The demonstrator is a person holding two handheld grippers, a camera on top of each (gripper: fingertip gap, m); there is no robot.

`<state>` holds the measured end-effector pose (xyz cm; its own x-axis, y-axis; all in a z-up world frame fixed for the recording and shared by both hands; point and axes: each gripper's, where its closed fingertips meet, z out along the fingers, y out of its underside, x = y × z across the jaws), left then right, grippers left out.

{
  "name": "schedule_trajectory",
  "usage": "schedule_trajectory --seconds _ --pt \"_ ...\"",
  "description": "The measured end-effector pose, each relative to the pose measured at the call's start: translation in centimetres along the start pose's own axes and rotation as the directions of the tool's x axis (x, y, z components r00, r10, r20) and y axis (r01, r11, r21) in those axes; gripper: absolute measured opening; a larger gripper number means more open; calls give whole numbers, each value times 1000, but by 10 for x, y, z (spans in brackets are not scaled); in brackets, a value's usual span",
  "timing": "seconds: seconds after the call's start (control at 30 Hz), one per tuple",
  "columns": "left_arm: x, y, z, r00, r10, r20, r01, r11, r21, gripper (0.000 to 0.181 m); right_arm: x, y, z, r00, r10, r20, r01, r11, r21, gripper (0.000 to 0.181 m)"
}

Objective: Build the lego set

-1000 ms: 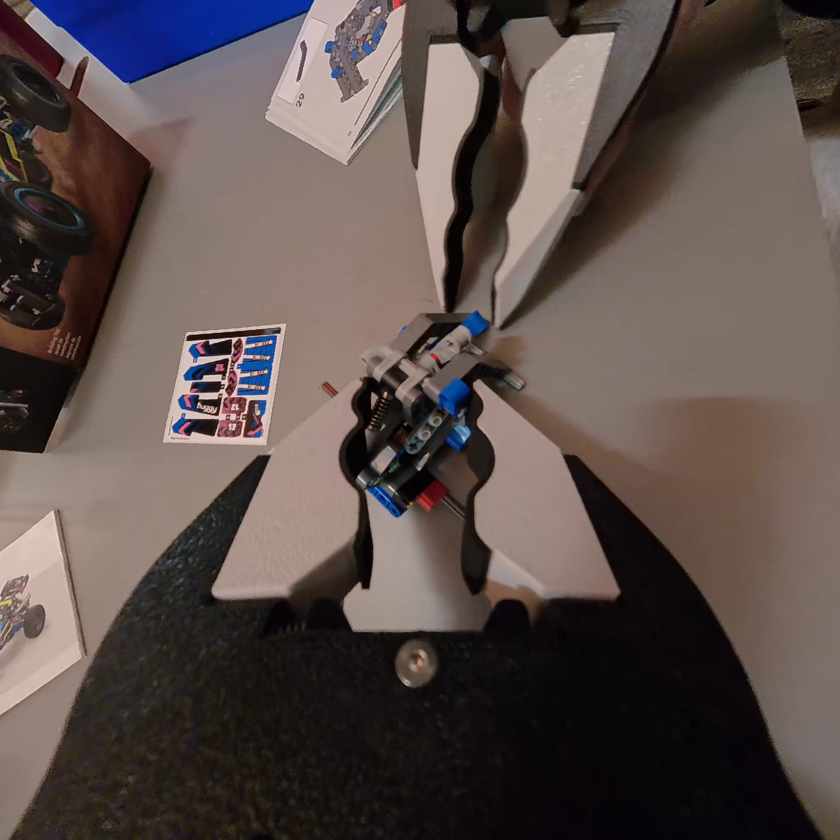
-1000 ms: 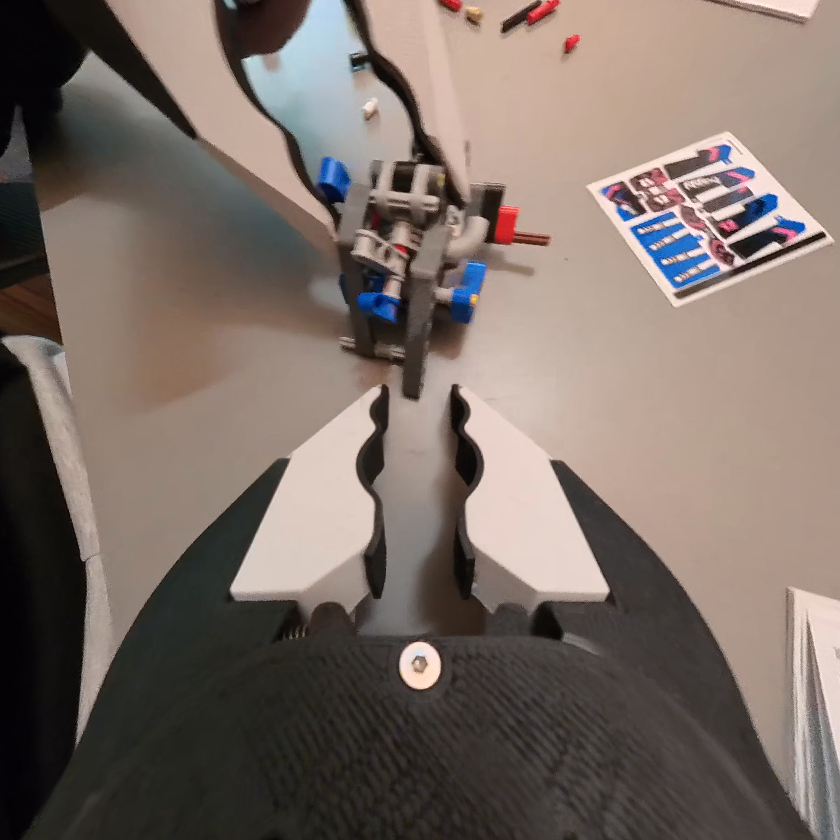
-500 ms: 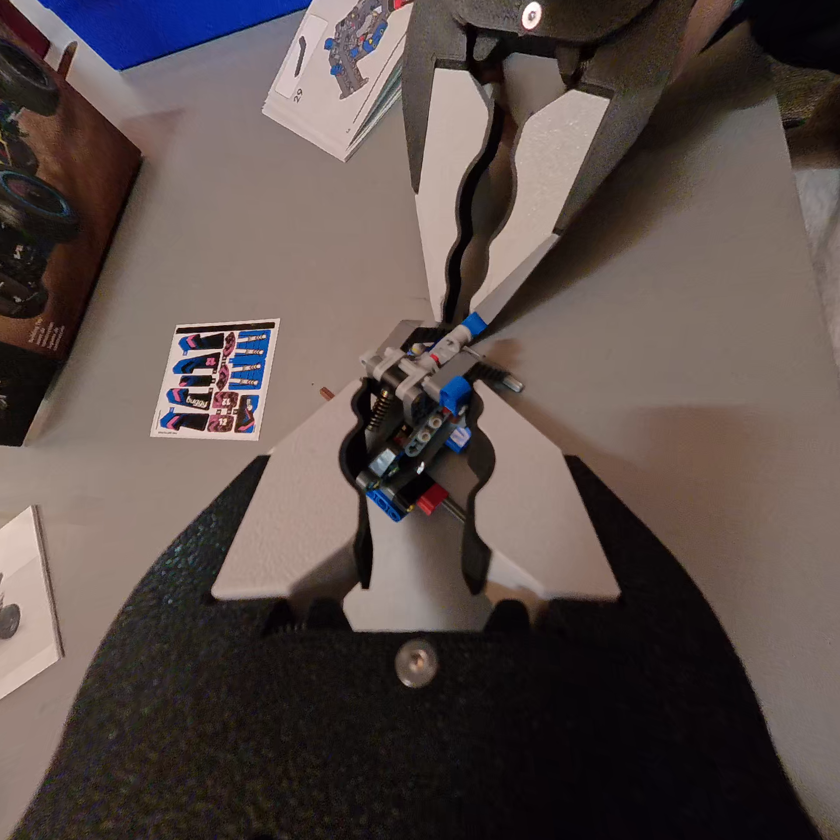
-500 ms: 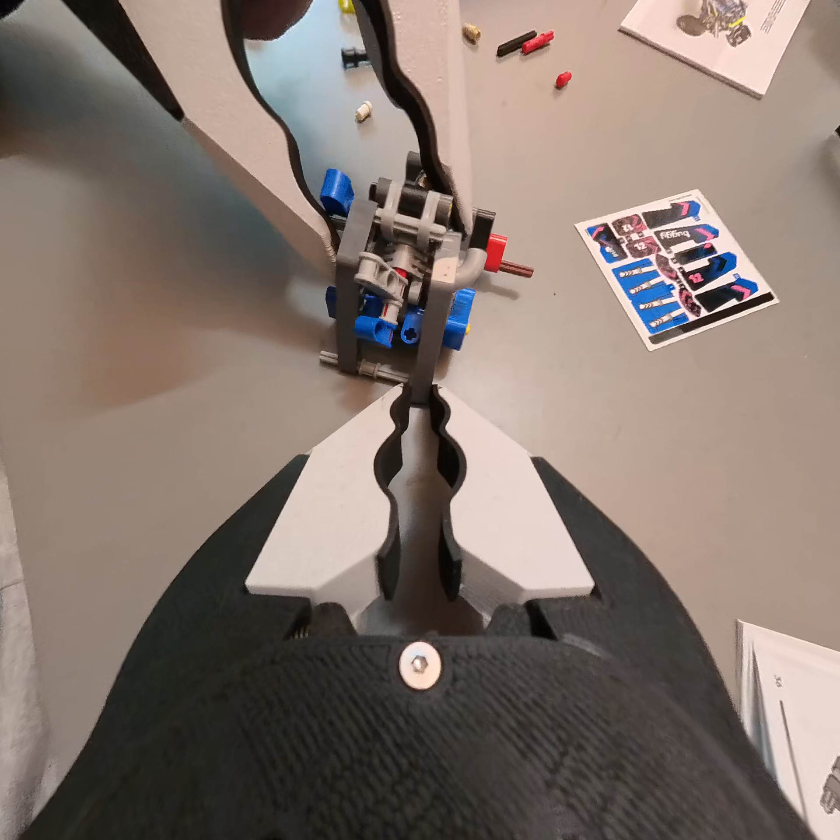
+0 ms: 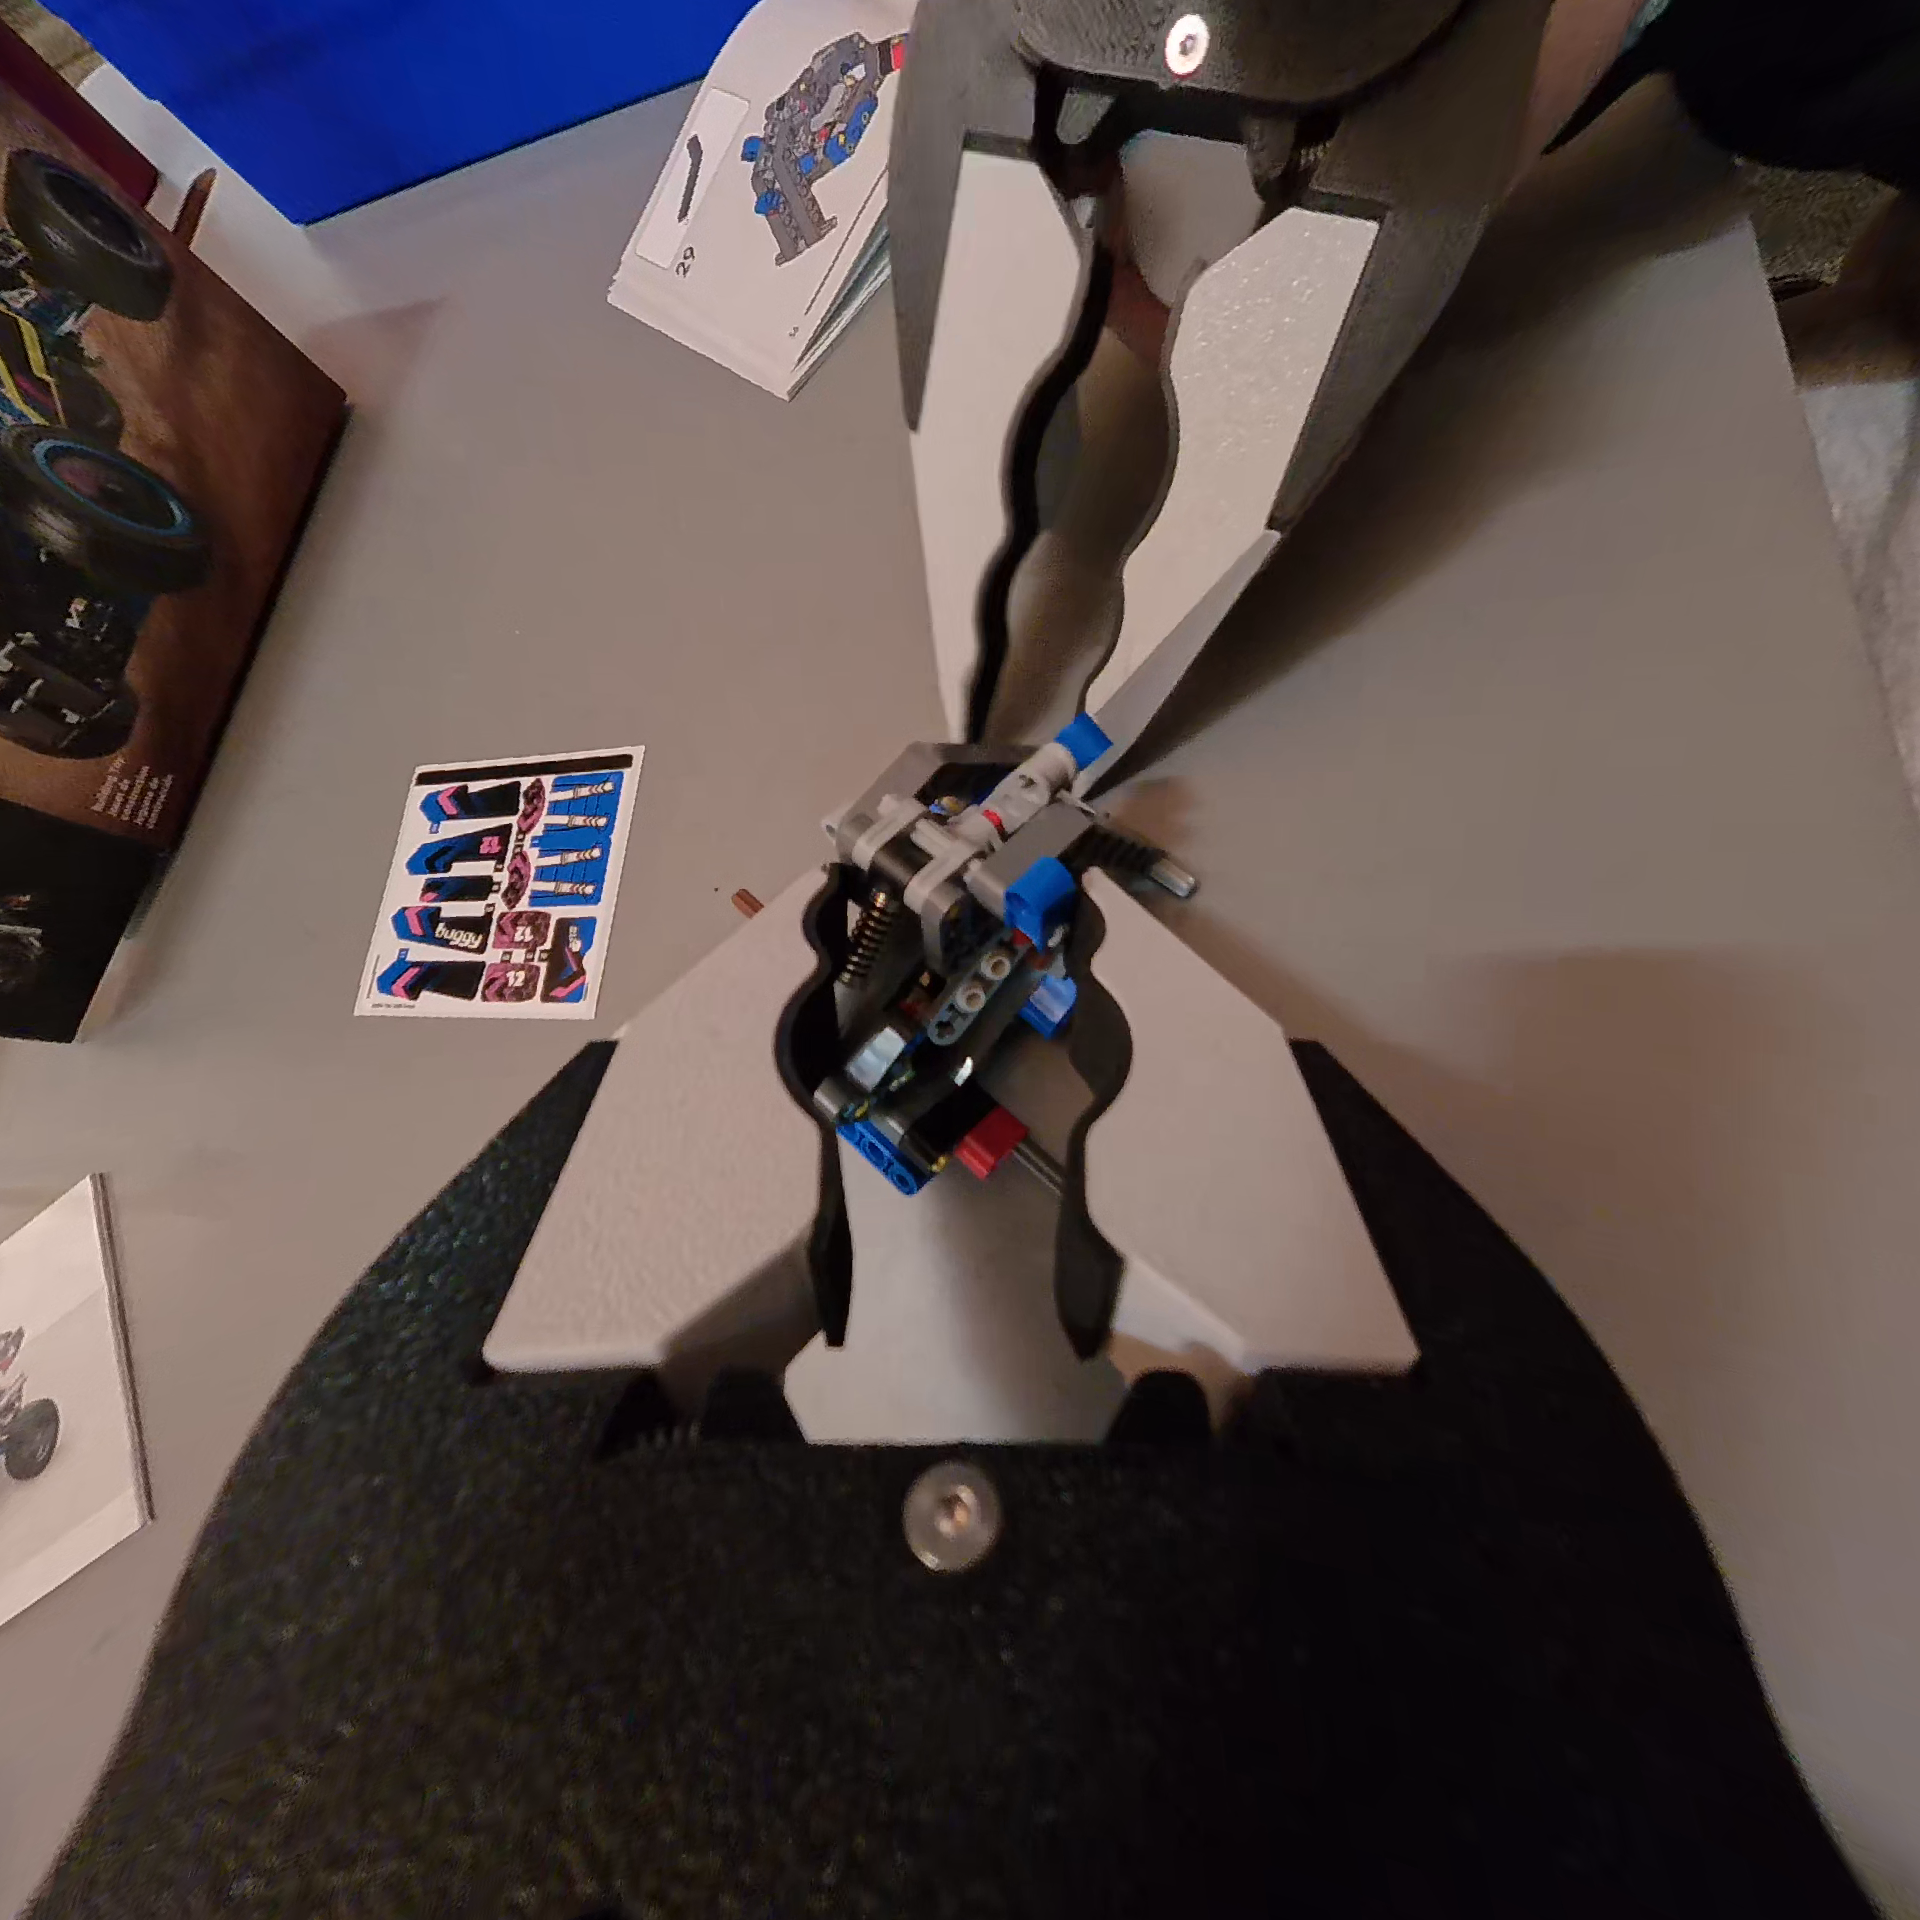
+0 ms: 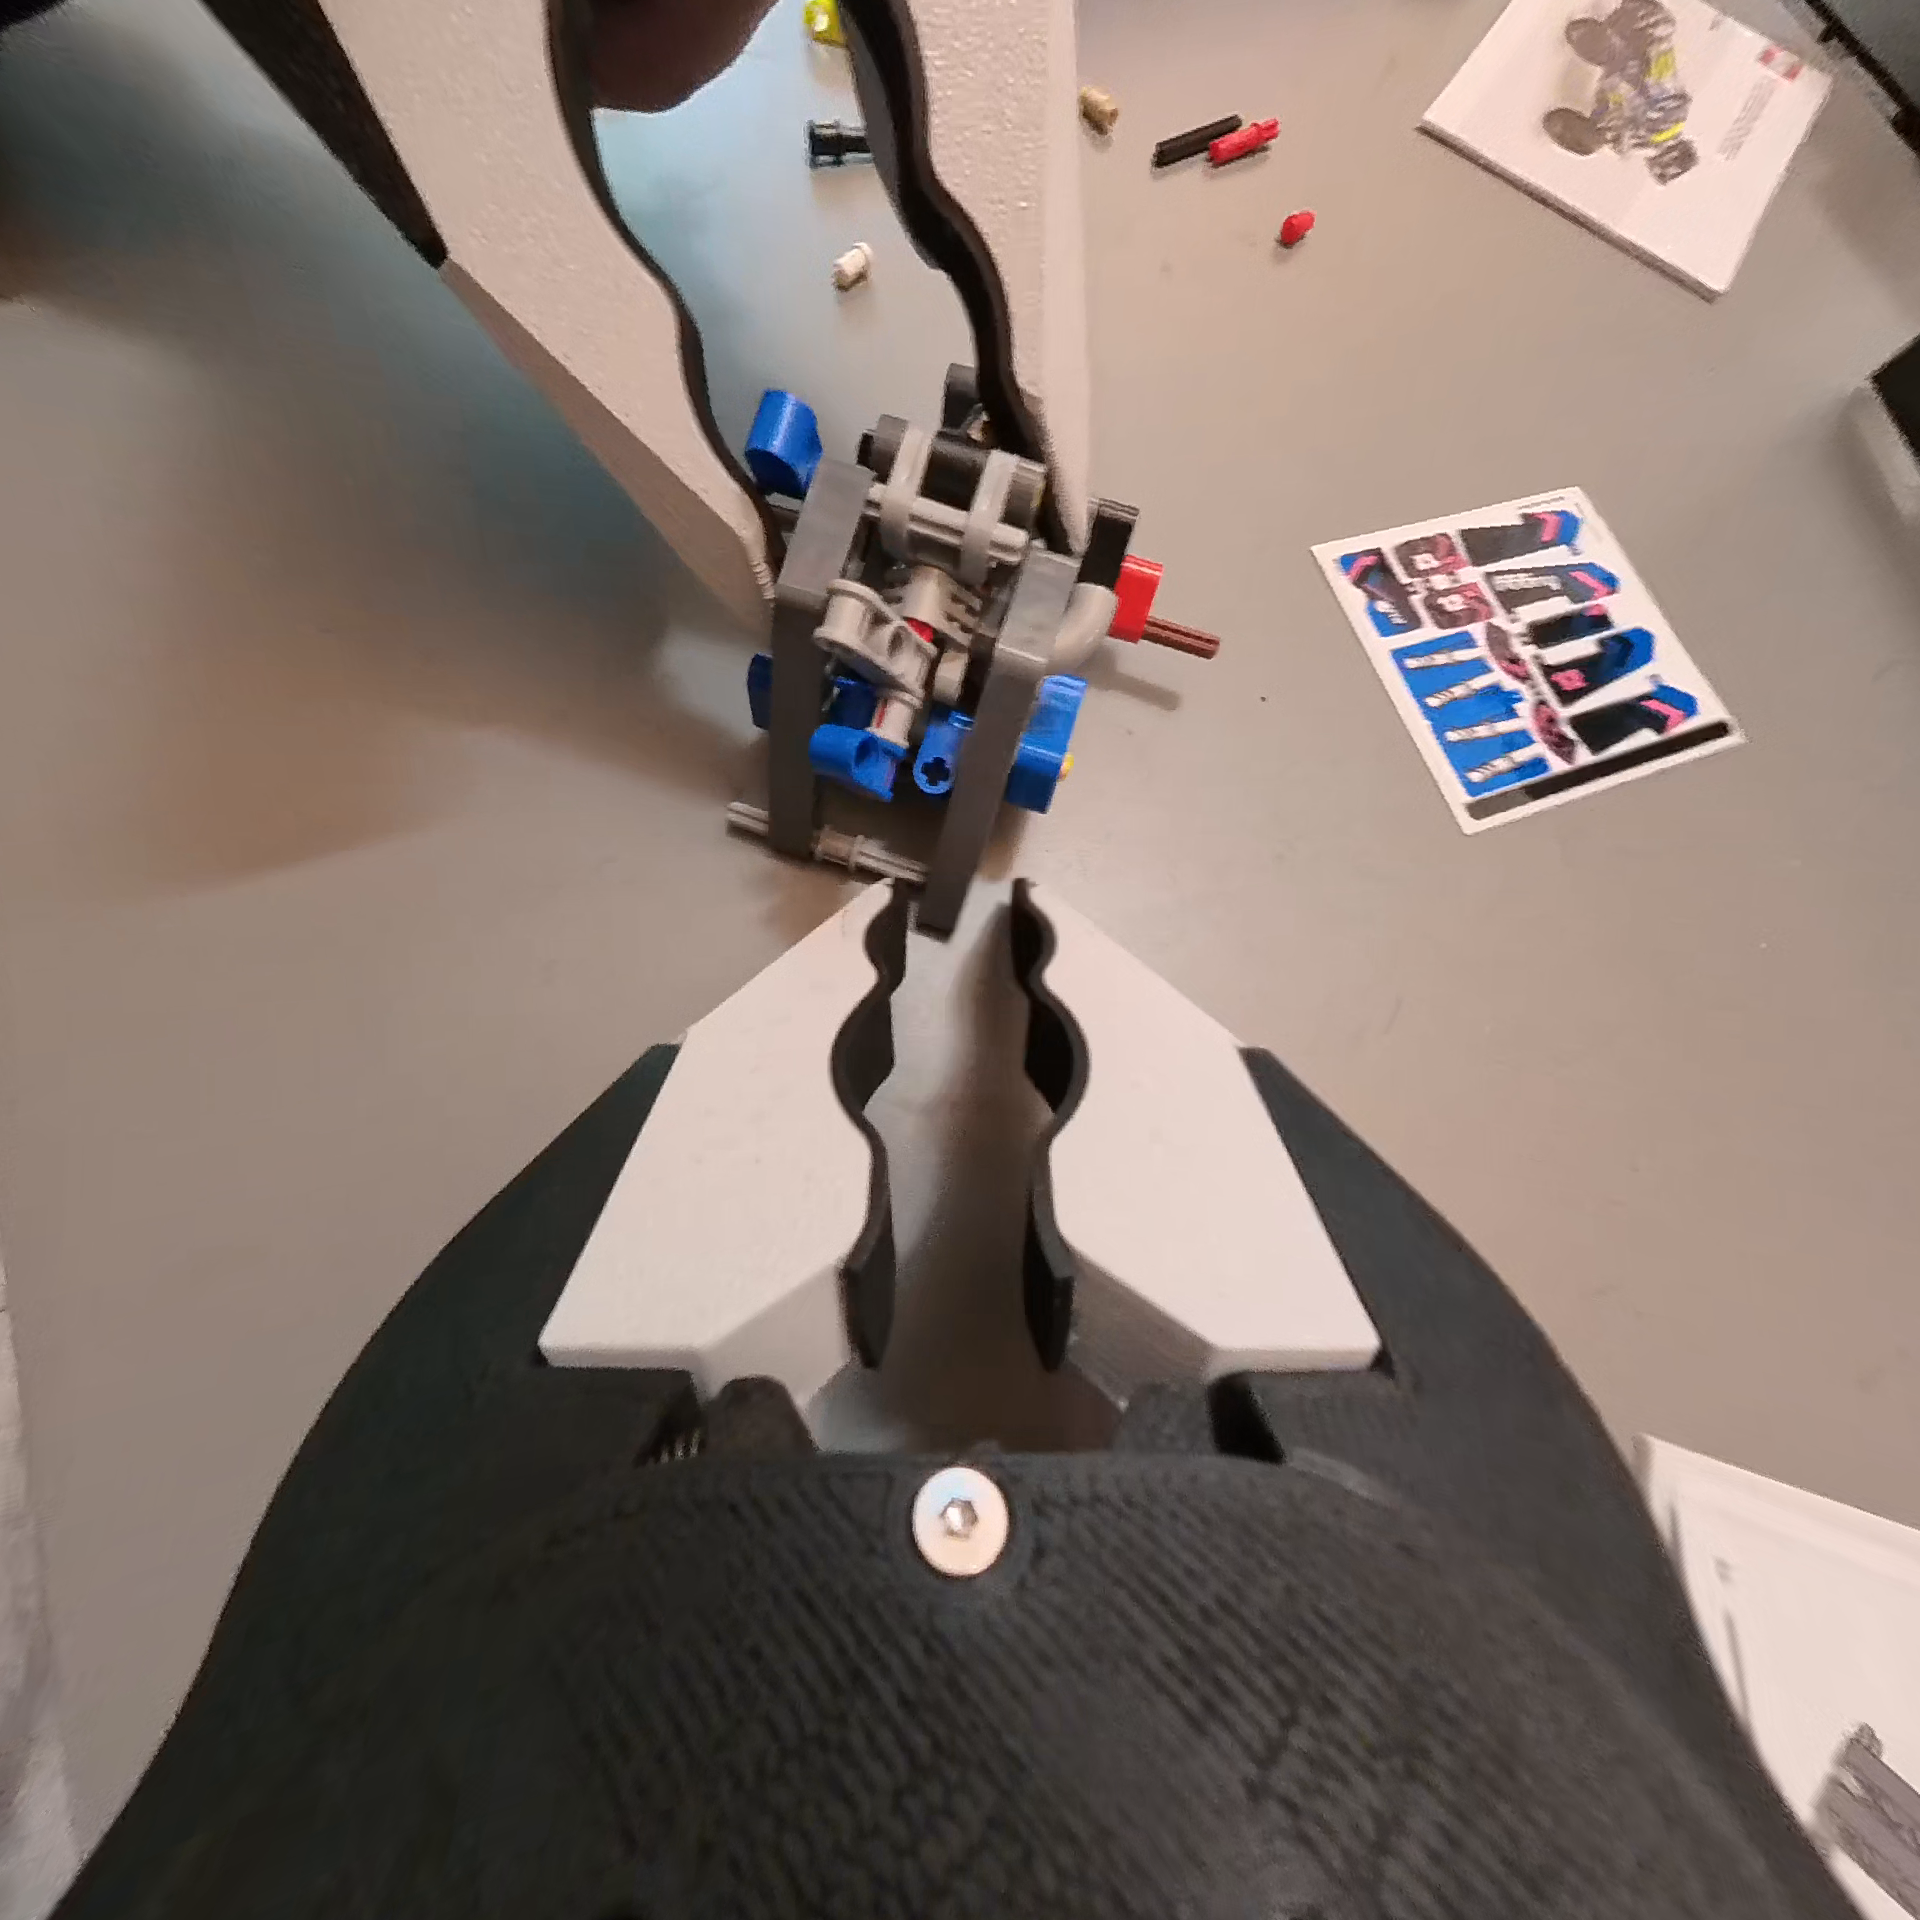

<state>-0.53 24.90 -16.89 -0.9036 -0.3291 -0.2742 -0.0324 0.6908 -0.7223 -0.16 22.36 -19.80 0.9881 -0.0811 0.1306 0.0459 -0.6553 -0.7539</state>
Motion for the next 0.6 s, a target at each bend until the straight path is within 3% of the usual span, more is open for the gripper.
schedule_trajectory --seconds 0.07,0.23,0.6 --pt "0 0 0 1000 2 1 -2 1000 2 38 6 1 -2 999 3 -33 -2 1000 4 26" --pt "0 0 0 1000 8 -3 -8 1000 10 38 6 -24 -13 999 36 -6 -35 988 149 21" --pt "-1 1 -3 998 45 -32 -45 999 1 39 10 -34 -4 995 -91 -48 98 977 187 7"
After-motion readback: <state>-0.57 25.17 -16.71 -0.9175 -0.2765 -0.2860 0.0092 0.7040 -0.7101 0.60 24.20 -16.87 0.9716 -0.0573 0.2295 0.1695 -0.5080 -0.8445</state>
